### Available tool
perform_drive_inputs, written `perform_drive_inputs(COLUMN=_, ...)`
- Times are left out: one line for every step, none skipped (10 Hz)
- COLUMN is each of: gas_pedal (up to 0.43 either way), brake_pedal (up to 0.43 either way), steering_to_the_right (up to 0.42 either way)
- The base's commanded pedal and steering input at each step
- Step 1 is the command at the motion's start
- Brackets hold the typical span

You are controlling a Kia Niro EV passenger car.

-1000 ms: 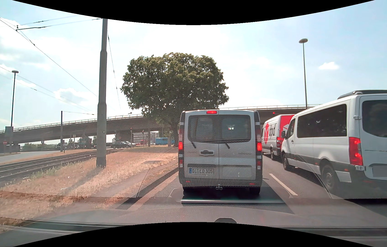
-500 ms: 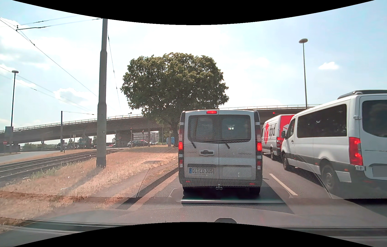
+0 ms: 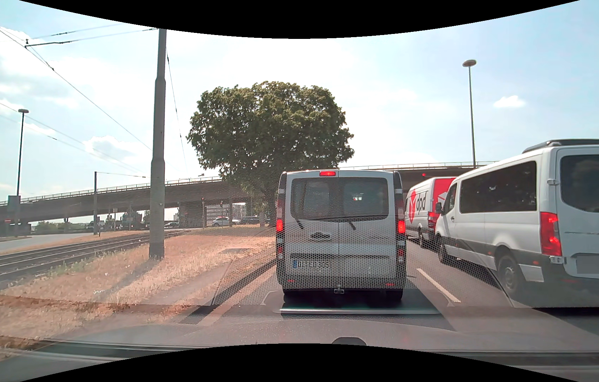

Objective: Follow the waypoints while adhering to traffic rules and regulations

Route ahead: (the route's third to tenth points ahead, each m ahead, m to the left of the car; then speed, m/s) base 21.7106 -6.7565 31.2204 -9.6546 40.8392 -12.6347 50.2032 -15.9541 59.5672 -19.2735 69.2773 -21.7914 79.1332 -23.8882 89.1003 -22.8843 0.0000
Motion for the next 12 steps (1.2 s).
perform_drive_inputs(gas_pedal=0.0, brake_pedal=0.299, steering_to_the_right=0.014)
perform_drive_inputs(gas_pedal=0.0, brake_pedal=0.299, steering_to_the_right=0.014)
perform_drive_inputs(gas_pedal=0.0, brake_pedal=0.299, steering_to_the_right=0.014)
perform_drive_inputs(gas_pedal=0.0, brake_pedal=0.299, steering_to_the_right=0.014)
perform_drive_inputs(gas_pedal=0.0, brake_pedal=0.299, steering_to_the_right=0.014)
perform_drive_inputs(gas_pedal=0.0, brake_pedal=0.299, steering_to_the_right=0.014)
perform_drive_inputs(gas_pedal=0.0, brake_pedal=0.299, steering_to_the_right=0.014)
perform_drive_inputs(gas_pedal=0.0, brake_pedal=0.299, steering_to_the_right=0.014)
perform_drive_inputs(gas_pedal=0.0, brake_pedal=0.299, steering_to_the_right=0.014)
perform_drive_inputs(gas_pedal=0.0, brake_pedal=0.299, steering_to_the_right=0.014)
perform_drive_inputs(gas_pedal=0.0, brake_pedal=0.299, steering_to_the_right=0.014)
perform_drive_inputs(gas_pedal=0.0, brake_pedal=0.299, steering_to_the_right=0.014)
